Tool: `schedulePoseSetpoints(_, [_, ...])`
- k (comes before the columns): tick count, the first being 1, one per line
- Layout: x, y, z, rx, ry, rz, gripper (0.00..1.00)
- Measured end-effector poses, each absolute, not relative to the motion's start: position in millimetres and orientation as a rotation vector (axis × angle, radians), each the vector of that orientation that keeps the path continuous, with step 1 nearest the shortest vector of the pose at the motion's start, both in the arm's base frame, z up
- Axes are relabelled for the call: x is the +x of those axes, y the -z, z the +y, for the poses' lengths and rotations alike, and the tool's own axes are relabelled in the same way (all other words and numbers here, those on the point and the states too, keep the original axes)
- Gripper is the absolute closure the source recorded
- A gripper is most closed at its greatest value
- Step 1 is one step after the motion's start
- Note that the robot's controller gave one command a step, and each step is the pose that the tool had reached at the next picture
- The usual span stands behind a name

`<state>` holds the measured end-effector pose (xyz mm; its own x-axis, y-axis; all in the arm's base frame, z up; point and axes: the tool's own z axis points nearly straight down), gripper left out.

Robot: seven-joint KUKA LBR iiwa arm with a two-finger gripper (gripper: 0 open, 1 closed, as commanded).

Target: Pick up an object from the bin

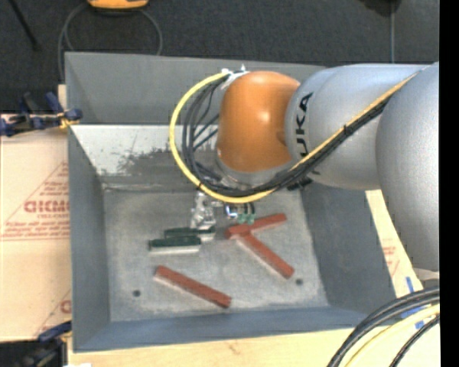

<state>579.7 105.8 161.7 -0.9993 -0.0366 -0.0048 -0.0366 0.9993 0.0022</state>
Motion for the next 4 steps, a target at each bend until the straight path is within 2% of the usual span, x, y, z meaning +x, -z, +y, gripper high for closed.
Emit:
schedulePoseSetpoints(2, [581.0,-174,108,-0.076,0.0,3.133,1.0])
schedulePoseSetpoints(3, [579.7,-155,110,-0.035,-0.003,3.138,0.0])
schedulePoseSetpoints(4, [579.7,-155,110,-0.035,-0.003,3.138,0.0])
